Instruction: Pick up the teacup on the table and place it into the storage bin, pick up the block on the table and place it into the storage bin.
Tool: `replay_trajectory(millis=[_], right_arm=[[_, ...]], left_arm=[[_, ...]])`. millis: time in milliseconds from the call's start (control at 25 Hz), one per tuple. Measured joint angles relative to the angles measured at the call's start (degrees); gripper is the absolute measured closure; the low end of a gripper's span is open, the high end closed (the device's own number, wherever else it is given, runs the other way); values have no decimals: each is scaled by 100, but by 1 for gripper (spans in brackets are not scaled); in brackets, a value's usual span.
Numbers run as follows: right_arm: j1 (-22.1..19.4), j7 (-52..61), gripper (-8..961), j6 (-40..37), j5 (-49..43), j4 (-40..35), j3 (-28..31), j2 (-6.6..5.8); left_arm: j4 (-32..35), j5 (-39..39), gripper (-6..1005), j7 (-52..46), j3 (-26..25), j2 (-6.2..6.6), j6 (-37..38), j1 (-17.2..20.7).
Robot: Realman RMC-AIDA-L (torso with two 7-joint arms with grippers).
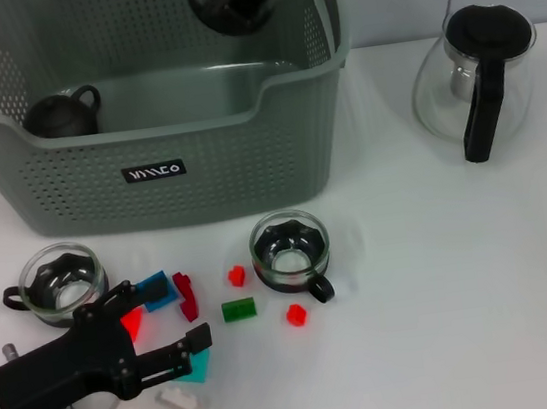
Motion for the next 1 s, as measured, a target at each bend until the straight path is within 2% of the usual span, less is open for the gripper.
replay_trajectory(millis=[320,440,640,1000], right_arm=[[321,-120,896,2105,-9,1786,-656,37],[363,-148,895,2616,15,2210,-791,51],[331,-161,896,2956,32,2507,-962,68],[276,-162,895,2953,34,2589,-1073,78]], left_arm=[[16,-78,68,-14,-9,19,-15,-3],[21,-88,68,-7,-9,22,-12,-9],[27,-121,68,-4,-9,28,0,-11],[27,-141,68,0,-9,28,-4,-11]])
